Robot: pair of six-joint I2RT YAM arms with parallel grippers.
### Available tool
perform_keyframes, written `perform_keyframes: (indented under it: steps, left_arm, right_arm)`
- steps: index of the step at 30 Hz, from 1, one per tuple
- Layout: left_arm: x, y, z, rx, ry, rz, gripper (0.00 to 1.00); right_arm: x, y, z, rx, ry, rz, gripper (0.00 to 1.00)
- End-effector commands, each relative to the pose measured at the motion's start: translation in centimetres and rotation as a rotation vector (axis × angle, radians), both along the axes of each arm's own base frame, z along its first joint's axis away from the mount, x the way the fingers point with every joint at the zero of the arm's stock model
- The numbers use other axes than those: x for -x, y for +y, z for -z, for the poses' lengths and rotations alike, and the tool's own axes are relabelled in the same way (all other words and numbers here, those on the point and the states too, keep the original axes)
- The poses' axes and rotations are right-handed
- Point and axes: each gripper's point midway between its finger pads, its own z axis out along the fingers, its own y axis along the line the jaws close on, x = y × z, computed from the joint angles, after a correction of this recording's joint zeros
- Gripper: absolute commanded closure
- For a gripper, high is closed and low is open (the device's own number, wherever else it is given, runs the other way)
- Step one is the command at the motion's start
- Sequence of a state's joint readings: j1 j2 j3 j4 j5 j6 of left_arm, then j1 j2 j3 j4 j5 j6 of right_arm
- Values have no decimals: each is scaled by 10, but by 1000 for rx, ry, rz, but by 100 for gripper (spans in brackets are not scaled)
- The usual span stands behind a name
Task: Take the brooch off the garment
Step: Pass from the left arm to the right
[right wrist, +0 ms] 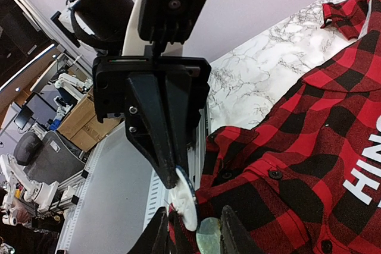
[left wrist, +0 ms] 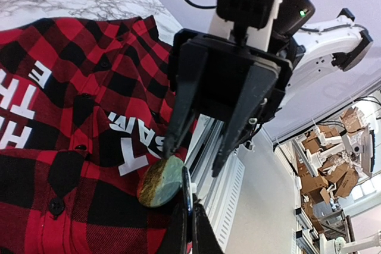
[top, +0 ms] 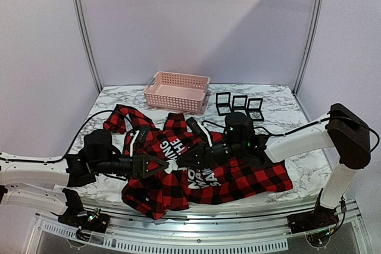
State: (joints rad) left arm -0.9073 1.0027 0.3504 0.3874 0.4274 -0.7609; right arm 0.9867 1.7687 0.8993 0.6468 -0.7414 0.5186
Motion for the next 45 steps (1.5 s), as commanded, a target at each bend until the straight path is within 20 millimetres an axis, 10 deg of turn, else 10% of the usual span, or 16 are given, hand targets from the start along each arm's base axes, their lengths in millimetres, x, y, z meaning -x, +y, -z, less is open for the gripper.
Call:
perform_keyframes:
  steps: [1,36,42,45]
  left_arm:
    - [-7,4,6,-17,14,-30,100]
    - [-6,1,2,11,13,-14,100]
    - [-8,11,17,-52,25,-64,32]
    - [-6,21,24,-85,3,-117,19]
  right_arm:
    - [7,2,4,-1,13,-34,73]
    - [14,18,15,16,46,-89,100]
    - [7,14,16,32,23,-24,100]
    - [5,14,14,36,6,-13,100]
